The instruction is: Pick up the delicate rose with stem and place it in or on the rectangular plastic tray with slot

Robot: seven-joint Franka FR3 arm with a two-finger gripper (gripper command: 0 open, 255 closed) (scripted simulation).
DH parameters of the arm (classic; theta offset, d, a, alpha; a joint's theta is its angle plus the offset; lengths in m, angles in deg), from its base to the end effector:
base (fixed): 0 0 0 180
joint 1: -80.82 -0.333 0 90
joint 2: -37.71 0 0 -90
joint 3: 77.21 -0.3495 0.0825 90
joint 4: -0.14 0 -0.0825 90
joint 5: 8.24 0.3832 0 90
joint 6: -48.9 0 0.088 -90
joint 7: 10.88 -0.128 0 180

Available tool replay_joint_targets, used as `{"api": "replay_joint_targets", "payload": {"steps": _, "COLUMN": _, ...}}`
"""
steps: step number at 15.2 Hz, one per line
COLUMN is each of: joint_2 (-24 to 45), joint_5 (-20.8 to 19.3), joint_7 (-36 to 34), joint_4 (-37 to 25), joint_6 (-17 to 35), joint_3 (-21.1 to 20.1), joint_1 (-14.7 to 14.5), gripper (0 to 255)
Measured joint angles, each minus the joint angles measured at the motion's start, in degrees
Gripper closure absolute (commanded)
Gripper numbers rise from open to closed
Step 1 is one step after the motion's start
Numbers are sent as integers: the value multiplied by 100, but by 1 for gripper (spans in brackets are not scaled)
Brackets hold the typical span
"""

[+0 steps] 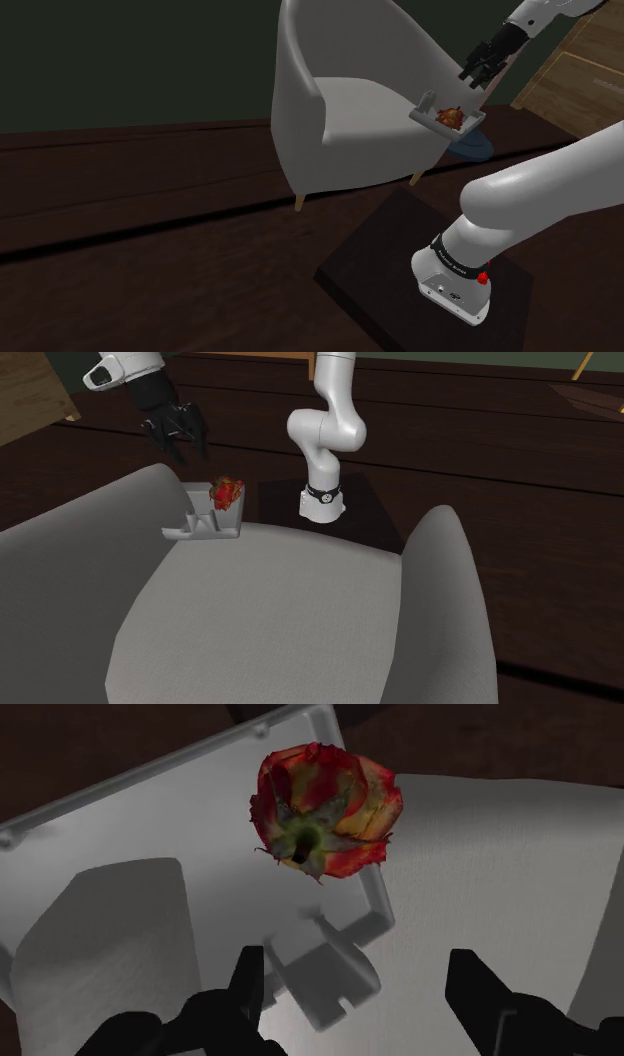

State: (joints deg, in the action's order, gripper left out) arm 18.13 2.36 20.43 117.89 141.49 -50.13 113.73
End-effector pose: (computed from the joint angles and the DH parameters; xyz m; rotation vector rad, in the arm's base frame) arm 0.2153 -0.3789 0.5689 -2.7189 0.6761 -0.2033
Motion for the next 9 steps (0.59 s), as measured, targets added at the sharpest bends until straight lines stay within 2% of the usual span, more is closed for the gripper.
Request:
{"api": "replay_joint_targets", "payload": {"steps": 2, "joint_2": 108, "joint_5": -562, "joint_7": 72, "joint_4": -426, "joint_6": -167, "joint_3": -25, "joint_1": 129, "gripper": 0}}
{"api": "replay_joint_targets", "payload": {"steps": 3, "joint_2": 124, "joint_5": -700, "joint_7": 58, "joint_4": -569, "joint_6": -264, "joint_3": -48, "joint_1": 146, "gripper": 0}}
{"api": "replay_joint_targets", "payload": {"steps": 9, "joint_2": 192, "joint_5": -834, "joint_7": 86, "joint_4": -718, "joint_6": -326, "joint_3": -43, "joint_1": 167, "gripper": 0}}
